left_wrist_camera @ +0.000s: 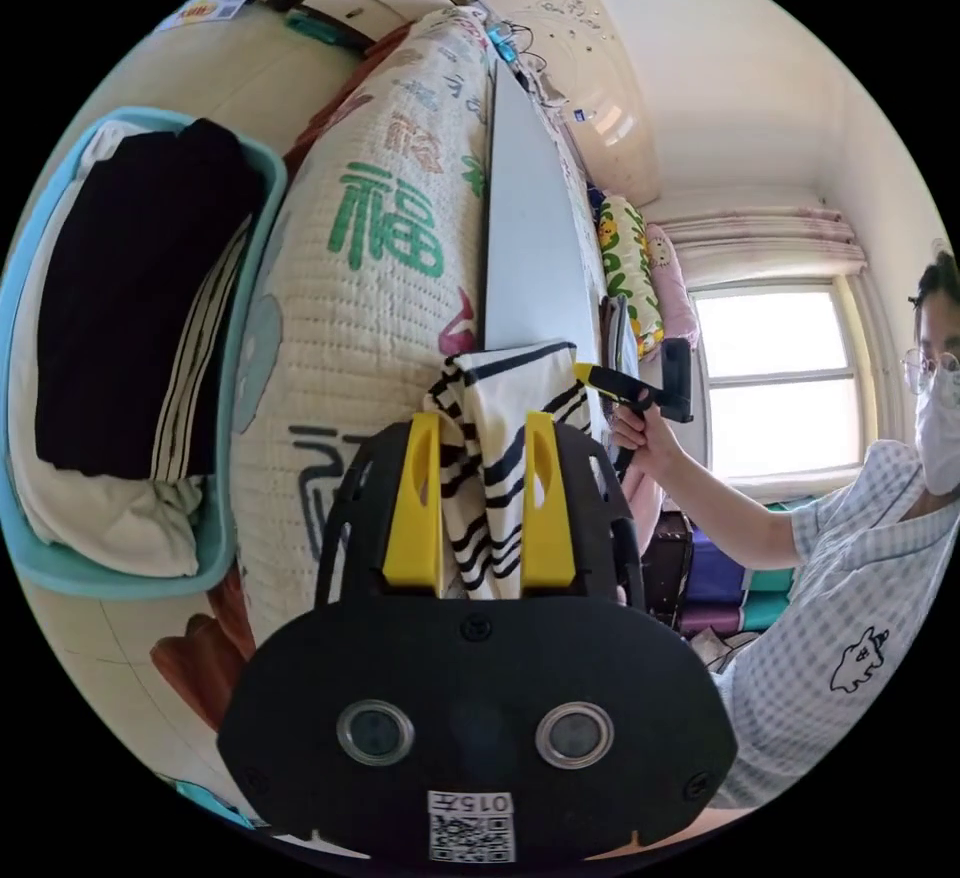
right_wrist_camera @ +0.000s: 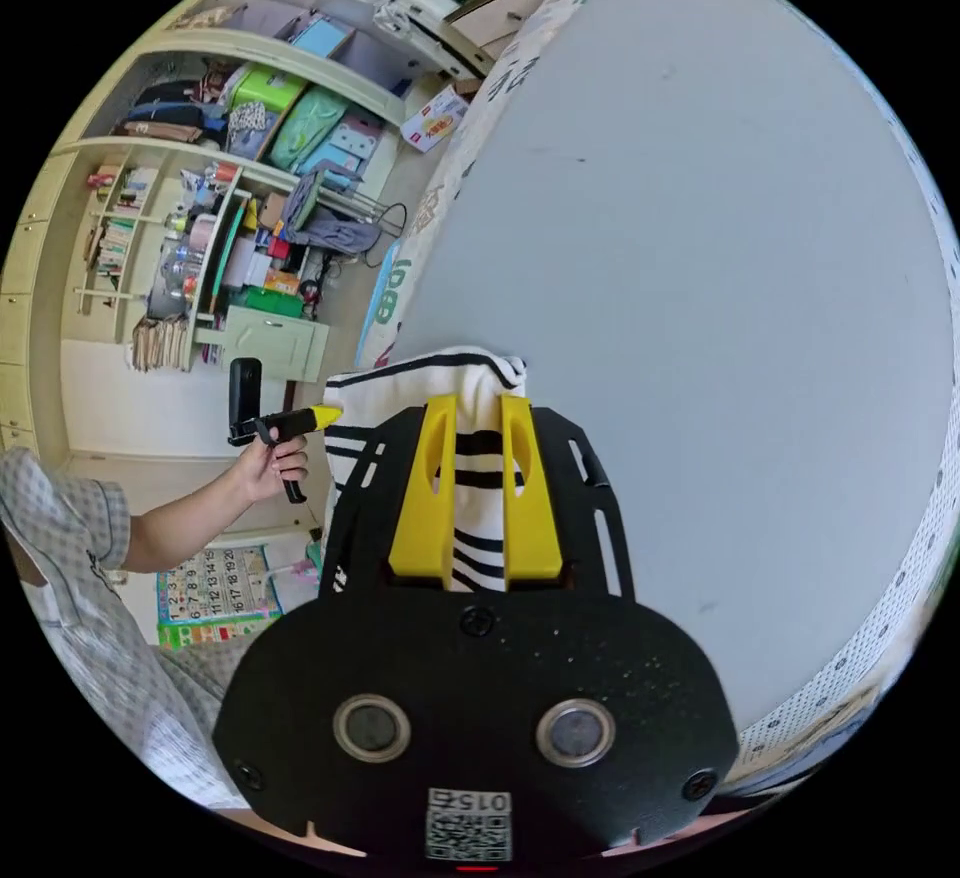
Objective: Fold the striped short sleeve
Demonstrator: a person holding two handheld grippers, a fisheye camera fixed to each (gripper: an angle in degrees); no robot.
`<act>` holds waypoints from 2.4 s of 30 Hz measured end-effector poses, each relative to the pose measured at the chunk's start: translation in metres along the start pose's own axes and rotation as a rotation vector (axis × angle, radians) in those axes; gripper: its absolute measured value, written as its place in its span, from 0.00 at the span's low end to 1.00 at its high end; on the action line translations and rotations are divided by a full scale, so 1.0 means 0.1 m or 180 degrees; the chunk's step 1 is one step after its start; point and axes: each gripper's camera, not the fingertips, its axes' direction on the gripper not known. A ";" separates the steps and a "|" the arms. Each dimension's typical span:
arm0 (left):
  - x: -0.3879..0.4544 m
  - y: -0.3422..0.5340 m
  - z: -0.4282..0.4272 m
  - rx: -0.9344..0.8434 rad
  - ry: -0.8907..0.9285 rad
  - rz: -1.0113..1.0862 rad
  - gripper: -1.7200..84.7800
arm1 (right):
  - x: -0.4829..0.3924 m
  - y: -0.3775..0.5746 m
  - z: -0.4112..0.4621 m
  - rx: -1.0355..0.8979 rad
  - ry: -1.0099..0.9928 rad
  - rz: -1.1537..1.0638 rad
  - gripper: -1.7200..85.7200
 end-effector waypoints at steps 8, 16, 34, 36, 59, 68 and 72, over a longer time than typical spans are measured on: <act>0.12 0.24 0.00 0.0157 0.0158 0.0203 0.07 | 0.35 0.16 -0.05 0.0349 -0.0131 -0.0010 0.04; 1.59 0.40 -0.15 0.0672 -0.0190 0.1748 0.07 | 0.86 1.43 -1.28 0.1860 -0.1040 -0.0329 0.03; 4.78 0.76 3.05 0.0355 0.0648 0.3446 0.07 | 3.20 5.17 -5.10 0.3636 0.0174 -0.0535 0.02; 4.99 0.72 3.44 0.0396 0.0904 0.3451 0.06 | 3.48 5.42 -5.38 0.3751 0.0273 -0.0494 0.02; 5.45 -0.62 7.17 -0.0051 0.0639 0.2931 0.06 | 6.45 4.89 -6.15 0.3473 0.0514 0.0171 0.03; 4.52 -2.09 9.36 -0.0614 -0.0479 0.1711 0.07 | 8.35 2.45 -5.32 0.1784 0.1234 0.1582 0.03; 4.40 -2.34 9.63 -0.0666 -0.0356 0.1676 0.07 | 8.46 2.35 -5.39 0.1871 0.1064 0.1496 0.03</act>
